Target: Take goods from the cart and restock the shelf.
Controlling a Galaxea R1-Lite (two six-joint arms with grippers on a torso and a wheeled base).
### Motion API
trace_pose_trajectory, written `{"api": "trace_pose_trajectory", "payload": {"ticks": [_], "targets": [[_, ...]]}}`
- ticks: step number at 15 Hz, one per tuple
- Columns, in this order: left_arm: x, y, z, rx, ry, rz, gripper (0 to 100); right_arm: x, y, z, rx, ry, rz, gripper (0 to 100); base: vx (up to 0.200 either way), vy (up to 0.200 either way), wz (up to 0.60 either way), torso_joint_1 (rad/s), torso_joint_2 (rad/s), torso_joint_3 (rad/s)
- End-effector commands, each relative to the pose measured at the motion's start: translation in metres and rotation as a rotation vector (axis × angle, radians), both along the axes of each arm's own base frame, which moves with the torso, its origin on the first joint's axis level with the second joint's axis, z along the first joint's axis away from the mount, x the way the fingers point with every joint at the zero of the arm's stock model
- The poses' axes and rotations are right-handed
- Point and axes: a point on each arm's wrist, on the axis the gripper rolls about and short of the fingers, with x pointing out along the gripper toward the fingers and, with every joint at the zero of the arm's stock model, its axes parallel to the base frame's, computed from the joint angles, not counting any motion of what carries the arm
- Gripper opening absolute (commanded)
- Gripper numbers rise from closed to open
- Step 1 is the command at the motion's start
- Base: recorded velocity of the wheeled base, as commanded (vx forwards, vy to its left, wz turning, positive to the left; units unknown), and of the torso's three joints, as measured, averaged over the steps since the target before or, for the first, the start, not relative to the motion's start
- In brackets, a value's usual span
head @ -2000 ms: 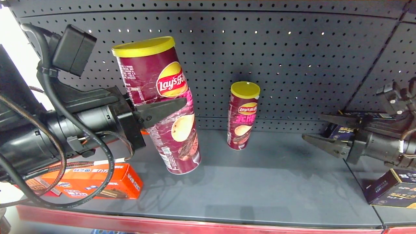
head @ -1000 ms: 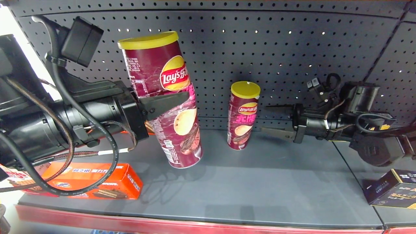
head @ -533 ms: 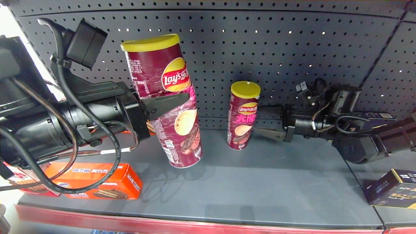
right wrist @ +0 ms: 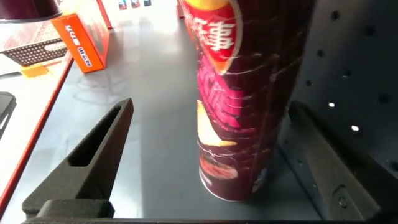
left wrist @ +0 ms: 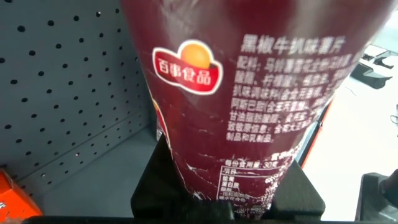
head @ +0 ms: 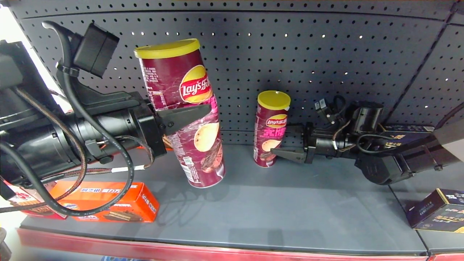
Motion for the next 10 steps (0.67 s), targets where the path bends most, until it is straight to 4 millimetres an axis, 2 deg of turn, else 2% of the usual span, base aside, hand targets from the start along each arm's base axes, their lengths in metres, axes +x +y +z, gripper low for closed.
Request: {"api": "trace_pose_trajectory", "payload": {"ticks": [1, 7, 10], "targets": [[0.001, 0.000, 0.000, 0.001, 0.002, 0.000, 0, -0.001, 0.002, -0.001, -0.001, 0.003, 0.006, 100, 0.000, 0.000, 0.00, 0.000, 0.00, 0.000], [0.001, -0.001, 0.000, 0.001, 0.002, 0.000, 0, -0.014, 0.014, -0.008, -0.013, 0.031, 0.043, 100, 0.000, 0.000, 0.00, 0.000, 0.00, 0.000], [0.001, -0.001, 0.000, 0.001, 0.002, 0.000, 0, -0.012, 0.017, -0.011, -0.013, 0.036, 0.032, 100, 0.000, 0.000, 0.00, 0.000, 0.00, 0.000]]}}
